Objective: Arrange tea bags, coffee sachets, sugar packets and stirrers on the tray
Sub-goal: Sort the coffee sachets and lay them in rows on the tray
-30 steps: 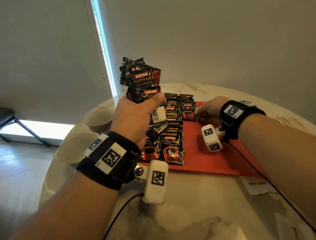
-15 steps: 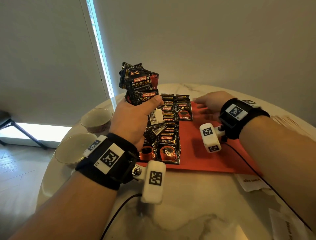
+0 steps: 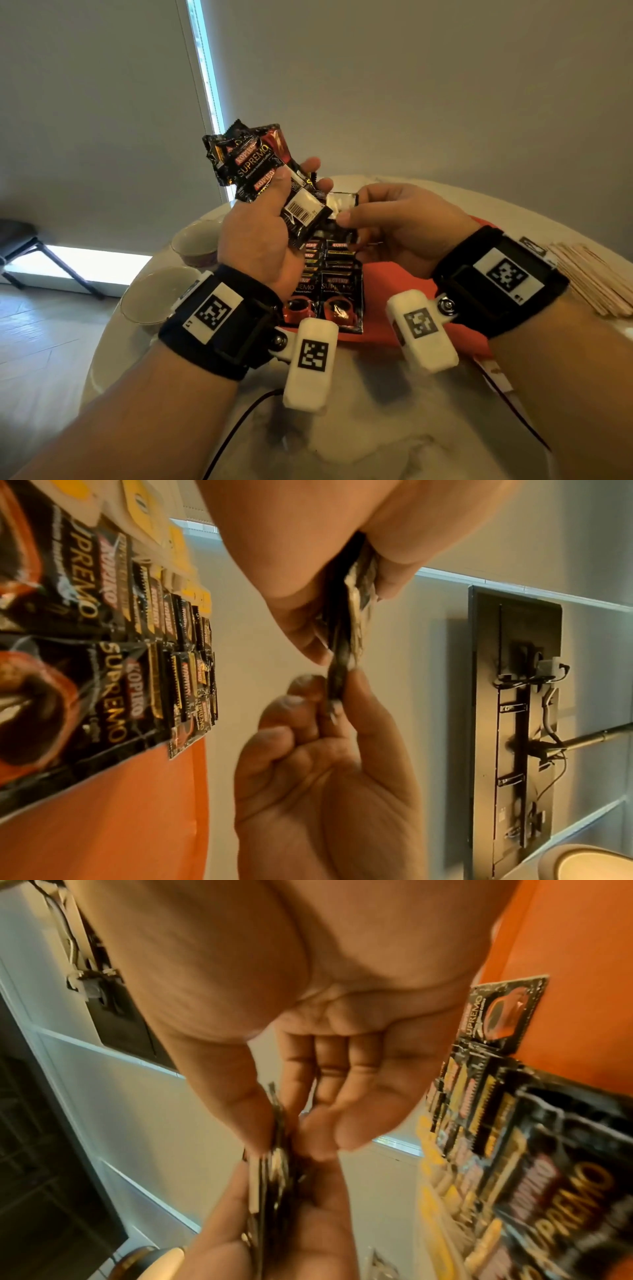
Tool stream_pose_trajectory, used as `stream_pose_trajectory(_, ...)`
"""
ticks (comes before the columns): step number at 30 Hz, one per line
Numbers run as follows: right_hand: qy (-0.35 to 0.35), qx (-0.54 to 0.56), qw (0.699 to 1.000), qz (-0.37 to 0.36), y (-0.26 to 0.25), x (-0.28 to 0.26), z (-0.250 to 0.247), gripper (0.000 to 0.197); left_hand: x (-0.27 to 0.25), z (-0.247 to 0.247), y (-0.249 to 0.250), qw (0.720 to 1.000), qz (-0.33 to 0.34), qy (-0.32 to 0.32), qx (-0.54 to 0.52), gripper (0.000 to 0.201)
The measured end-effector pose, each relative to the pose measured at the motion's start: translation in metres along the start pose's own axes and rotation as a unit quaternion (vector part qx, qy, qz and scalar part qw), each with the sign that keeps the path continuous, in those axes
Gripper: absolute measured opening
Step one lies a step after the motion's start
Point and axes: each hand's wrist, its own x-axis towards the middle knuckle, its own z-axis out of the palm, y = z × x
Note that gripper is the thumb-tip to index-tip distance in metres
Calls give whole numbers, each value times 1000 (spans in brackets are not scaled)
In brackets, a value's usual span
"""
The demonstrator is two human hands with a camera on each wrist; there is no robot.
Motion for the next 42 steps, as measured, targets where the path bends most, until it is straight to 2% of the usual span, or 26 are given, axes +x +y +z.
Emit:
stream_pose_trajectory(3, 52, 49, 995, -67, -5, 2, -10, 28, 2, -1, 2, 1000, 22, 22, -2, 23)
stream_pose_trajectory(5, 102, 47, 985, -129, -9, 3, -16, 23, 3, 0, 1, 999, 22, 44, 22, 22)
stream_pose_trajectory(7, 136, -36, 969, -203, -13, 2, -18, 21, 3, 0, 0, 997, 8, 52, 55, 30)
stream_pose_trajectory(10, 107, -227, 927, -277, -15, -2, -8, 23, 0, 2, -3, 995, -18, 39, 89, 31)
stream_pose_trajectory(13, 45, -325, 909, -256, -12, -5, 7, 19, -4, 3, -3, 995, -25, 22, 98, 24)
stream_pose_trajectory(16, 24, -365, 900, -238, -11, -5, 9, 14, -8, 2, 2, 995, -40, 8, 88, 28)
stream_pose_trajectory(18, 33, -352, 907, -229, -13, -5, 6, 12, -8, 1, 3, 995, -53, -14, 80, 33)
stream_pose_trajectory(20, 71, -343, 907, -235, -16, -6, 3, 15, -6, -2, 2, 994, -48, -39, 89, 37)
stream_pose_trajectory(21, 94, -335, 907, -236, -16, -5, 1, 20, -5, -3, 0, 993, -41, -43, 100, 39)
stream_pose_trajectory(23, 129, -300, 921, -211, -14, -2, -3, 44, -4, -4, -2, 992, -27, -43, 116, 35)
stream_pose_trajectory(25, 125, -220, 953, -163, -13, -1, -4, 68, -5, -3, -1, 991, -23, -47, 127, 28)
stream_pose_trajectory(26, 111, -165, 970, -142, -12, 0, -5, 69, -6, -3, -1, 990, -23, -54, 131, 28)
stream_pose_trajectory(29, 78, -21, 992, -95, -13, 0, -4, 40, -8, -1, -2, 987, -23, -64, 142, 27)
stream_pose_trajectory(33, 103, -8, 992, -74, -13, 0, -5, 15, -6, -1, -2, 987, -29, -61, 144, 33)
stream_pose_trajectory(39, 147, 50, 987, -45, -13, 1, -9, 18, -5, -4, -3, 983, -34, -79, 165, 36)
stream_pose_trajectory(42, 164, 40, 984, -51, -9, 3, -6, 20, -4, -6, -5, 980, -38, -89, 177, 39)
